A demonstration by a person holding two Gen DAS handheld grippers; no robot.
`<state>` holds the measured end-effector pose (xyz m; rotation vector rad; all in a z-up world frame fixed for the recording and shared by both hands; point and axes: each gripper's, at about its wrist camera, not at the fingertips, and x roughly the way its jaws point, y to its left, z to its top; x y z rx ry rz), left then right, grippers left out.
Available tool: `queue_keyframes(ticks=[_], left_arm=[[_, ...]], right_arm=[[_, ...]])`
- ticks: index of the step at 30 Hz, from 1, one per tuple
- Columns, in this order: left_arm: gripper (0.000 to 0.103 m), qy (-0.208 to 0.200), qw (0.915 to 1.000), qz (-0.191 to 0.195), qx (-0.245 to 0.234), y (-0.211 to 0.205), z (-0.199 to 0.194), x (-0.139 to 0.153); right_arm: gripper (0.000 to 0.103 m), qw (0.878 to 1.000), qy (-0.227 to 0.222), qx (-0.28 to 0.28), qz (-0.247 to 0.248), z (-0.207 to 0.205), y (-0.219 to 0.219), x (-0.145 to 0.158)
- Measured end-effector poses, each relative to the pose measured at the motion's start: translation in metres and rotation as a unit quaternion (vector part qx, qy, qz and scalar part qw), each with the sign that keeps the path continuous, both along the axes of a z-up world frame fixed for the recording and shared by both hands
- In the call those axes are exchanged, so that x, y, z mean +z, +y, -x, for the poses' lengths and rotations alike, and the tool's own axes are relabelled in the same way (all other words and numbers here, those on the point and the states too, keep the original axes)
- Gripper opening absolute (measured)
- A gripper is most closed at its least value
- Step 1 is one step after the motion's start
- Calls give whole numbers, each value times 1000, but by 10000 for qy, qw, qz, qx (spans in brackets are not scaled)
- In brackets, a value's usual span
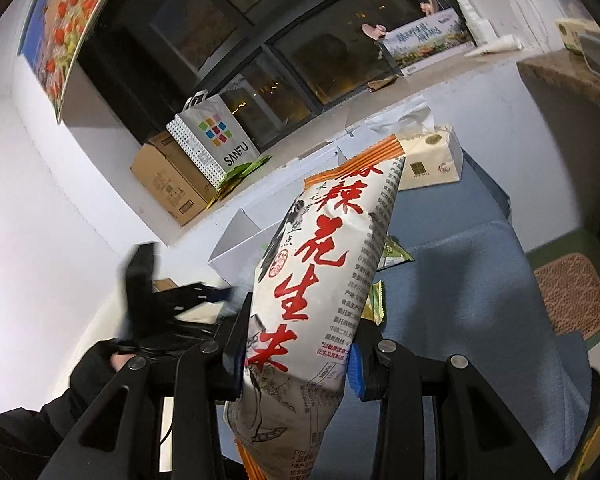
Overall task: Organize snacks
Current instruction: 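Carry both packets over the white box and open both tools to drop them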
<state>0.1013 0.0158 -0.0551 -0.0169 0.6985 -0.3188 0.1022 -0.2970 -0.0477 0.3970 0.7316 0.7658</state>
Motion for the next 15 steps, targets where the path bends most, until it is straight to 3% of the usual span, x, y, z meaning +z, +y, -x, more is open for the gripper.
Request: queue_keyframes(ticks=[2, 6, 12, 15], left_arm=[[60, -386, 9972, 431, 472, 10, 25, 17], [60, -875, 9866, 860, 1080, 27, 45, 41], [60, -1065, 9722, 1223, 1688, 62, 23, 78], [60, -1117, 9653, 1283, 1982, 83, -10, 95]], right_arm=[[41, 9997, -165, 36, 174, 3, 7, 3], [41, 9950, -677, 114, 728, 1, 29, 15], [41, 9771, -1619, 241, 1358, -21, 82, 52], [41, 9704, -1894, 297, 1467, -42, 111, 69]])
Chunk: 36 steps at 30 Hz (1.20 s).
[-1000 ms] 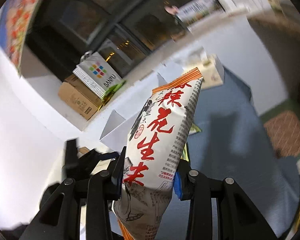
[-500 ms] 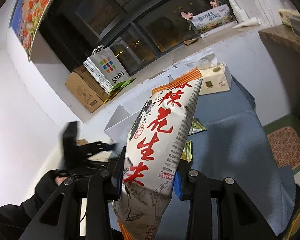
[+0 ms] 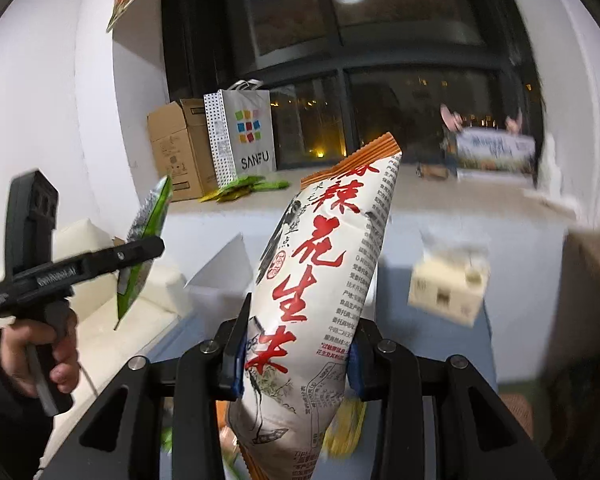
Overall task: Organize snacks
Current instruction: 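Carry both packets over the white box and open both tools to drop them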
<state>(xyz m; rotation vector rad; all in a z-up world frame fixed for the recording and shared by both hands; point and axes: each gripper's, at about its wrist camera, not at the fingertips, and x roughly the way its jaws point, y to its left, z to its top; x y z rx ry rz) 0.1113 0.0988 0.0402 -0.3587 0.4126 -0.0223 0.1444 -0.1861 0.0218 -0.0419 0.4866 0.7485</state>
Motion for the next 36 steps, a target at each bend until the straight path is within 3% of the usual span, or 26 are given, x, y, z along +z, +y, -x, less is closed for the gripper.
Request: queue_keyframes(ticks=[4, 9, 14, 17, 18, 19, 20, 21, 22, 23, 26, 29, 33, 36], left_arm=[[60, 228, 9993, 44, 291, 21, -63, 4], [60, 989, 9922, 456, 601, 47, -132, -29], [62, 1618, 9841, 144, 713, 47, -162, -65], [78, 2010, 9758, 149, 845, 51, -169, -87], [95, 2118, 9731, 125, 895, 53, -171, -91], [103, 2215, 9708, 100, 914, 54, -173, -95], [103, 2308, 9681, 22, 974, 52, -172, -101], [103, 2341, 9674, -19, 966, 52, -170, -101], [103, 2305, 9689, -21, 897, 51, -169, -102], [103, 2258, 9701, -78, 890, 51, -168, -99], [103, 1797, 9802, -237, 796, 48, -154, -78], [103, 1218, 9890, -478, 688, 39, -127, -50], [103, 657, 9927, -883, 503, 19, -77, -15], [103, 490, 9933, -982, 350, 1, -31, 1]], right_arm=[[41, 9999, 125, -21, 100, -54, 45, 17], [41, 9971, 353, -297, 606, -127, 99, 20], [41, 9896, 506, -480, 1260, -179, 132, 1], [41, 9824, 1018, -358, 1522, -200, 137, -20], [43, 9806, 1173, -309, 1543, -203, 138, -28], [44, 9790, 1274, -215, 1577, -204, 139, -37], [58, 9767, 1345, -163, 1664, -205, 140, -45], [85, 9738, 1387, -170, 1796, -204, 142, -53], [98, 9707, 1350, -187, 1977, -202, 143, -61], [103, 9700, 1272, -232, 2059, -201, 144, -63], [103, 9735, 1027, -333, 2016, -195, 136, -57], [103, 9835, 944, -311, 1512, -190, 128, -28], [103, 9971, 307, -99, 694, -157, 104, 16], [103, 9987, 10, 56, 505, -123, 89, 39]])
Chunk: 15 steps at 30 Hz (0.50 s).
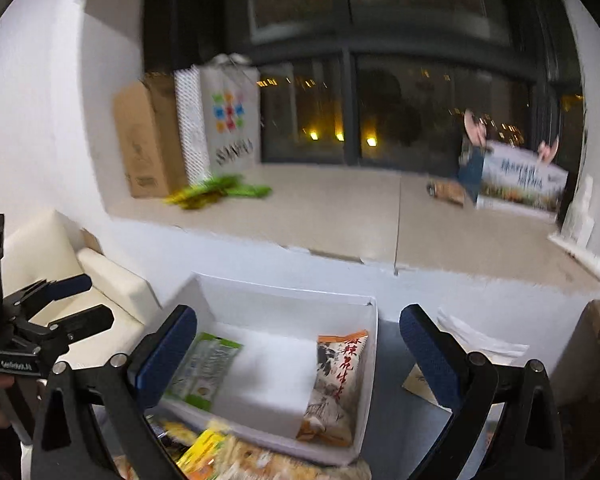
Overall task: Organize snacks
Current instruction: 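Carry both packets over the white box and open both tools to drop them, then grasp the yellow chip bag with the right tool while the left tool grasps the orange bread pack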
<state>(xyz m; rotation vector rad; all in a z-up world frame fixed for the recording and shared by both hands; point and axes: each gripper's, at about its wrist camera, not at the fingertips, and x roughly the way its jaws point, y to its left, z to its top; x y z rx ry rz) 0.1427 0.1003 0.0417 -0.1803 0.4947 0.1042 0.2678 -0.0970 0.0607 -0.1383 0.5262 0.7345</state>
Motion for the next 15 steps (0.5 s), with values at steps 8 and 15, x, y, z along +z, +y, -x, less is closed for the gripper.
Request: queue_keyframes(ticks=[8, 15], left_arm=[[103, -98, 9988, 106, -477, -37, 113, -20], [103, 269, 9967, 268, -715, -62, 159, -57]], right_arm=[[103, 9992, -355, 163, -116, 111, -67, -13], [103, 9978, 595, -26, 293, 163, -106, -98]])
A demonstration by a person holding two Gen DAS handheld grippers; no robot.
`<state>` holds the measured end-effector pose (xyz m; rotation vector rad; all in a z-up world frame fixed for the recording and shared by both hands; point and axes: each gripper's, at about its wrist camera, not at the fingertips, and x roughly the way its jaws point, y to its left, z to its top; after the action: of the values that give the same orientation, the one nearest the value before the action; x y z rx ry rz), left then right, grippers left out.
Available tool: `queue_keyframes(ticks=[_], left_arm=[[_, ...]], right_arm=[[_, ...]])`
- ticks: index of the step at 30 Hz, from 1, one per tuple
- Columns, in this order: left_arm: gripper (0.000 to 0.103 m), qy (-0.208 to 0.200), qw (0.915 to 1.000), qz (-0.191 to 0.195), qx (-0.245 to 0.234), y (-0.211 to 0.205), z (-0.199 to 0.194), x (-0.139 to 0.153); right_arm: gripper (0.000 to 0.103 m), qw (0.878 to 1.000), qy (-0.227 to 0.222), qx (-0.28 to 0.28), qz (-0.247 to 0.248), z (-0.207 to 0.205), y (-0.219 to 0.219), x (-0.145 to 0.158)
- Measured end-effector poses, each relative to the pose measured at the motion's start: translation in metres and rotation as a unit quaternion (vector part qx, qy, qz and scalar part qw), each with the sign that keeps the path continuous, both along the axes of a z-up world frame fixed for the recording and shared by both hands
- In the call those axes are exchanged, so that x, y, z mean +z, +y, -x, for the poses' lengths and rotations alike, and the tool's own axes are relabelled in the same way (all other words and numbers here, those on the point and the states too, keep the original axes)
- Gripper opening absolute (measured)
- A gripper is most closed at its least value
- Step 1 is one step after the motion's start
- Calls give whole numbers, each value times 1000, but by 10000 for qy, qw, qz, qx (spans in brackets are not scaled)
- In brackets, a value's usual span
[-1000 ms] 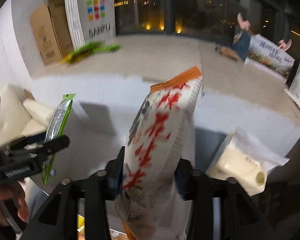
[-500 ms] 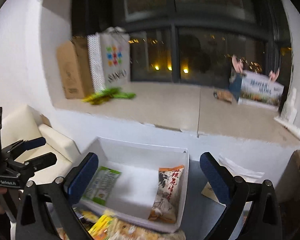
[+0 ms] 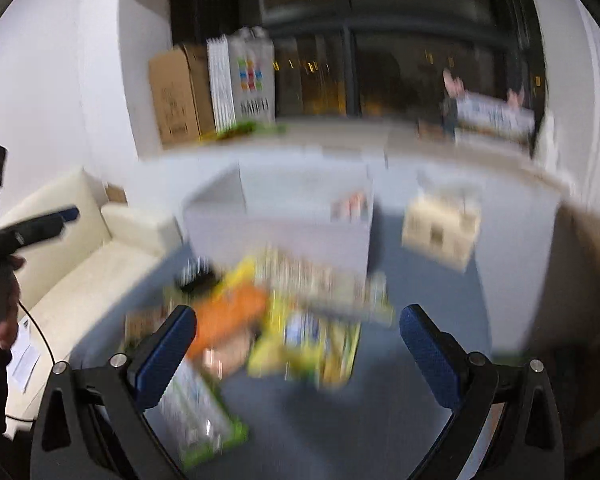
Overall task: Organize snacks
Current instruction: 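Grasp the yellow chip bag with the right tool while the left tool grasps the orange bread pack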
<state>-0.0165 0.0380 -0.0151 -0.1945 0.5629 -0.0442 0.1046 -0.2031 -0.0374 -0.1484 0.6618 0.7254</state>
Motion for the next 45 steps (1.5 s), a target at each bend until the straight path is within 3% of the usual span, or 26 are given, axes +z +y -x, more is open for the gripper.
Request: queue_keyframes(ticks=[3, 7, 12, 19, 20, 21, 22, 23, 26, 29, 32, 38, 44, 45], left_arm=[[103, -5, 10000, -27, -85, -6, 2, 0], [103, -75, 9999, 20, -126, -10, 0, 4], [103, -85, 9998, -61, -193, -16, 2, 4], [103, 45, 9998, -34, -209, -13, 1, -5], [103, 75, 9997, -65, -203, -14, 1, -8], [103, 101, 9997, -71, -216, -14, 0, -10], [103, 150, 9996, -83, -243, -15, -1, -13], [103, 173, 9995, -107, -250, -16, -2, -15], [103, 283, 9989, -136, -347, -19, -7, -22], [103, 468, 9976, -137, -490, -25, -19, -33], [103, 853, 9940, -220, -646, -36, -47, -51], [103, 1899, 9793, -236, -656, -53, -125, -105], [102, 2451, 9657, -788, -344, -63, -165, -129], [97, 2528, 9640, -771, -304, -62, -169, -133]], right_arm=[[103, 9990, 436, -67, 91, 4, -10, -25], [103, 9978, 642, -164, -8, -7, -10, -29], [103, 9951, 980, -52, -82, -34, 13, -36], [103, 9831, 1750, -405, 343, -88, 49, -87], [101, 9807, 1863, -458, 380, -94, 52, -95], [85, 9788, 1966, -431, 373, -97, 54, -102], [79, 9768, 2084, -334, 349, -100, 57, -109], [78, 9756, 2140, -317, 366, -100, 58, -115], [66, 9817, 1805, -213, 575, -90, 61, -111], [62, 9818, 1867, -130, 336, -83, 51, -106], [62, 9834, 1812, -113, 41, -66, 32, -92], [62, 9929, 1086, -166, -466, -24, -13, -32], [62, 9956, 509, -281, -740, 6, -38, 8], [62, 9957, 492, -273, -734, 7, -39, 7]])
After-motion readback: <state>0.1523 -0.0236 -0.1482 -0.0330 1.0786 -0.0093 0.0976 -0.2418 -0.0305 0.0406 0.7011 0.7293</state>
